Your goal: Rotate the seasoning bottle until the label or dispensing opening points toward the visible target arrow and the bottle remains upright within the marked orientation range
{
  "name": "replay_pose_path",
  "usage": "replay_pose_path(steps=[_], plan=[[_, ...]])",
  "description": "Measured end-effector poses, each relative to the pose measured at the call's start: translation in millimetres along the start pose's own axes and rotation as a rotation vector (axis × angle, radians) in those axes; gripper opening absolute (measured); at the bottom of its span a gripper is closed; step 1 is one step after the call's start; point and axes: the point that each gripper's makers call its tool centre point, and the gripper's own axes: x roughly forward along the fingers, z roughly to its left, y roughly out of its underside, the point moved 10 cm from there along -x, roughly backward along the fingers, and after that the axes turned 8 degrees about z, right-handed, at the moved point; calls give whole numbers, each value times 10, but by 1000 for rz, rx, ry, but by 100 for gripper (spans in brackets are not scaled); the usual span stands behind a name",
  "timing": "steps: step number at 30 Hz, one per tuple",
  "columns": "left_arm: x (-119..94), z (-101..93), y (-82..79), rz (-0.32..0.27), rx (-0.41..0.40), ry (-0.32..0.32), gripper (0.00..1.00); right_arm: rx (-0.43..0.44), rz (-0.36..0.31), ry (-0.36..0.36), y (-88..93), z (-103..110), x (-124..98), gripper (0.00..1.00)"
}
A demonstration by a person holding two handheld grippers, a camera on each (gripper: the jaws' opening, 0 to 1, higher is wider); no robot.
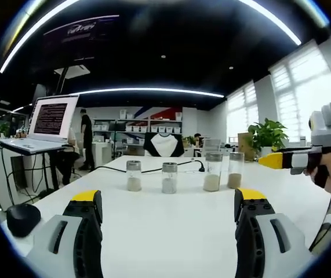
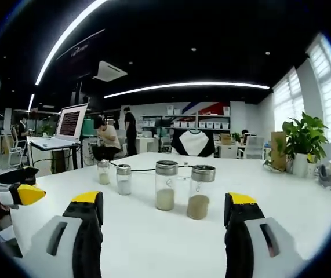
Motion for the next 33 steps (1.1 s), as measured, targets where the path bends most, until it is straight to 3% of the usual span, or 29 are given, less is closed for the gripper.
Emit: replay_pose_path(steps=[16,18,33], plan=[[10,25,8,10,-9,-4,100,8,41,-40,-7,-10,497,83],[17,20,16,13,-10,-2,100,19,12,-95,-7,23,528,82],[17,35,22,12,-19,-4,100,42,20,-73,19,10,801,77]])
